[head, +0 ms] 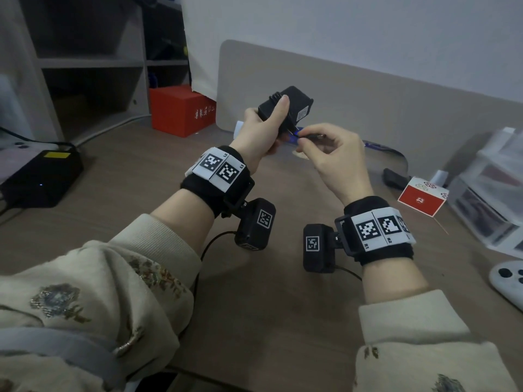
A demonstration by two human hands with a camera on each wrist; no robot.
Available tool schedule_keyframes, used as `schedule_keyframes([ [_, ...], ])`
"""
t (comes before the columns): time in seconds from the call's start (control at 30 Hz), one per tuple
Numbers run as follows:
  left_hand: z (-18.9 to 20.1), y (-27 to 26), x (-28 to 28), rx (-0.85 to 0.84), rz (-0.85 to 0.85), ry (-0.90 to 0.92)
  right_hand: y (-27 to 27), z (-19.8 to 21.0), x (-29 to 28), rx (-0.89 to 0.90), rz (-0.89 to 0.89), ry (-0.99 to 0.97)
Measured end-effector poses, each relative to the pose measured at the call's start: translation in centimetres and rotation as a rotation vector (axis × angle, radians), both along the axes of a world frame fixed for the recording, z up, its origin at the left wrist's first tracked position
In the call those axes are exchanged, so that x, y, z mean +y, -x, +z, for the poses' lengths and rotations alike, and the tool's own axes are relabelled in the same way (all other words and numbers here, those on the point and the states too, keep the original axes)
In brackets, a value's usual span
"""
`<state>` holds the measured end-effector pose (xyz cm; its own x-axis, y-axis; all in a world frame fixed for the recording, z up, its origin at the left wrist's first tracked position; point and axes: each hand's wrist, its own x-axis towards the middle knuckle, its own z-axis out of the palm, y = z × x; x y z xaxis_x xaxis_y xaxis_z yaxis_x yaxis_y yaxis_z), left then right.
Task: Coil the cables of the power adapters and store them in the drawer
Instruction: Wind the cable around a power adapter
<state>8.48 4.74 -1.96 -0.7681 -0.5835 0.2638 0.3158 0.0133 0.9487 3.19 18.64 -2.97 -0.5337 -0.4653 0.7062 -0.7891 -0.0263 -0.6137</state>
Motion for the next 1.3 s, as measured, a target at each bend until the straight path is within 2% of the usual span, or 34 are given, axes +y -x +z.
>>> schedule_keyframes([
  [0.2, -0.3, -0.1, 0.6, -0.063, 0.011, 0.132, -0.3, 0.2, 0.2, -0.019, 0.027, -0.044],
  [0.43, -0.2, -0.7, 1.1, -0.148, -0.005, 0.216, 0.3, 0.0, -0.2, 0.038, -0.138, 0.043],
  [0.7, -0.2, -1.0, 1.7, -0.223, -0.039, 0.225, 0.2, 0.3, -0.3, -0.098, -0.15, 0.124],
  [0.9, 0.1, -1.1, 2.0, -0.163, -0.018, 0.261, 0.2, 0.2, -0.3, -0.097, -0.184, 0.152],
  [1.07, -0.2, -0.7, 1.6, -0.123, 0.018, 0.218, 0.0, -0.2, -0.5, -0.003, -0.1, 0.078],
  [1.3, -0.7, -0.2, 1.1, -0.131, 0.037, 0.211, 0.4, -0.9, -1.1, 0.023, -0.039, 0.013],
])
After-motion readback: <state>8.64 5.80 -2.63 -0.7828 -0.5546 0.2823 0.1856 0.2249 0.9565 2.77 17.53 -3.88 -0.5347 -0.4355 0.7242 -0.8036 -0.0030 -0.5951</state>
